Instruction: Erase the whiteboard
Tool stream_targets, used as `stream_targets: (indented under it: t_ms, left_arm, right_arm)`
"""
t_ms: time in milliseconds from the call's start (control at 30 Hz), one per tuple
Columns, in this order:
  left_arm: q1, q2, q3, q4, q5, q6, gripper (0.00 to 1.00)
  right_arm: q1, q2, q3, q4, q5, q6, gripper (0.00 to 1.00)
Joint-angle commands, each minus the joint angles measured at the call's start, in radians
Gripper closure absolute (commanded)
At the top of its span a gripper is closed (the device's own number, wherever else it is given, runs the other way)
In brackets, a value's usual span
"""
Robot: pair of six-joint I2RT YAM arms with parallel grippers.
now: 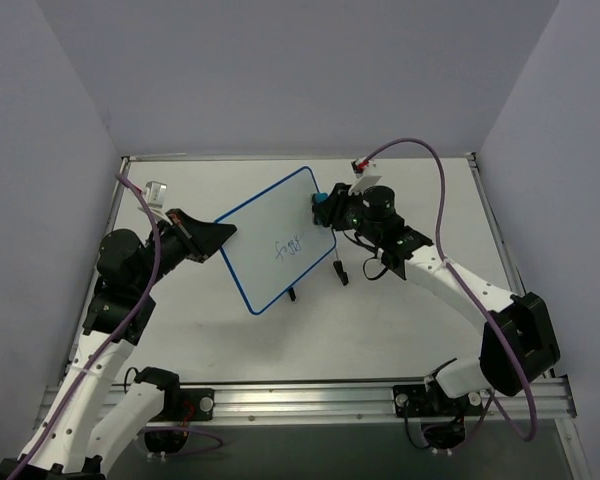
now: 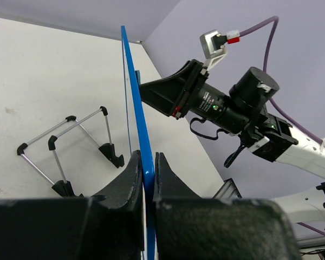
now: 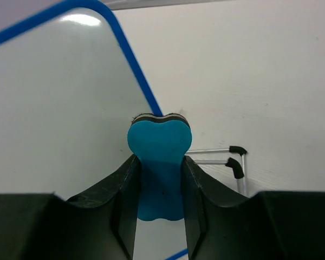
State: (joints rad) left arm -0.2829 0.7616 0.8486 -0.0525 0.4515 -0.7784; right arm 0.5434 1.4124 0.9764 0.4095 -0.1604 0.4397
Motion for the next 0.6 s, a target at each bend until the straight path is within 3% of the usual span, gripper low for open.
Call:
stream_targets:
  t_ms: [0,167,433,567]
  left_arm:
    - [-0.041,-0.054,0.081,0.315,0.239,-0.145,0.98]
    - [-0.041,-0.041,0.072,0.325,0.234,-0.147,0.98]
    - [-0.042,-0.035,0.06,0.347,0.191,-0.165,0.98]
    - [-0.042,-0.027,0.06,0.358,0.191,-0.177,0.98]
  right_arm:
    - [0.004,0.037,-0.033,-0.063,-0.022,-0.029,1.0]
    - [0.073,0.004,-0.032,-0.009,-0.071,0.004,1.0]
    - [0.465,-0.015,0.011,0.084,-0.016,-0.055,1.0]
    - [0.503,-0.015,0.015,0.081,0.033,-0.058,1.0]
